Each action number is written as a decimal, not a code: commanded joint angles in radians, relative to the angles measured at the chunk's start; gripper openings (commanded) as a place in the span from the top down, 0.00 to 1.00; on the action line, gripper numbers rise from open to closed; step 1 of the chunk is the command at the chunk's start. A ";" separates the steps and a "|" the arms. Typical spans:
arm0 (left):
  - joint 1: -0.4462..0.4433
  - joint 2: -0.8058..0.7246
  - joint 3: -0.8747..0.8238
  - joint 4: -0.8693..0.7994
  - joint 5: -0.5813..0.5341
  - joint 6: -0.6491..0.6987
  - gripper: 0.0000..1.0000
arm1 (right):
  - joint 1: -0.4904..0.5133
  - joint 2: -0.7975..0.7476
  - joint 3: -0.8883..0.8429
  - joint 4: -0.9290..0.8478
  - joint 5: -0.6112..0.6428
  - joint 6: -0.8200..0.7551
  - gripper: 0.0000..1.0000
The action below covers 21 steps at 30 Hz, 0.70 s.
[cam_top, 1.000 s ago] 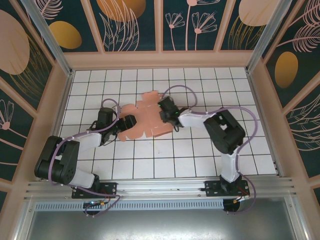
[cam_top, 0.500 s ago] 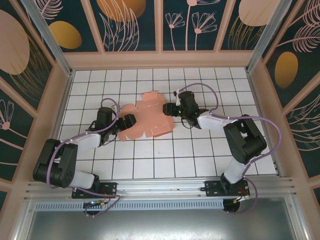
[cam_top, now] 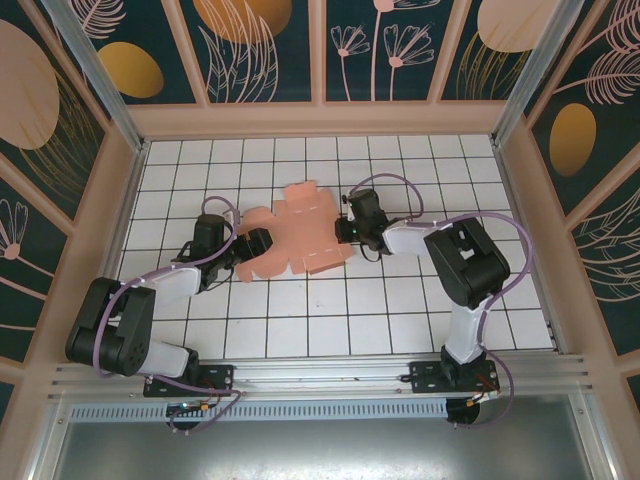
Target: Fold the paper box
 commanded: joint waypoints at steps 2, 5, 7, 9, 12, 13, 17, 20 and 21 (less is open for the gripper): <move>-0.007 -0.005 0.037 -0.014 0.006 -0.002 0.22 | 0.028 -0.007 0.045 -0.046 0.092 -0.068 1.00; -0.011 0.002 0.064 -0.013 0.011 -0.007 0.22 | 0.064 -0.014 0.051 -0.066 0.207 -0.140 1.00; -0.019 0.012 0.103 -0.020 0.012 -0.005 0.22 | 0.092 -0.020 0.047 -0.055 0.287 -0.189 1.00; -0.030 0.024 0.152 -0.025 0.009 0.000 0.21 | 0.113 -0.024 0.042 -0.038 0.339 -0.222 1.00; -0.051 0.070 0.247 -0.039 0.011 0.007 0.21 | 0.139 -0.031 0.028 0.008 0.375 -0.260 1.00; -0.059 0.095 0.286 -0.050 0.014 0.009 0.20 | 0.146 -0.034 0.025 0.021 0.383 -0.270 1.00; -0.083 0.206 0.446 -0.123 0.008 0.039 0.16 | 0.175 -0.039 0.015 0.065 0.422 -0.323 1.00; -0.087 0.311 0.646 -0.236 0.007 0.084 0.14 | 0.185 -0.043 0.001 0.095 0.439 -0.354 1.00; -0.092 0.352 0.703 -0.273 0.009 0.096 0.14 | 0.188 -0.043 -0.002 0.098 0.445 -0.364 1.00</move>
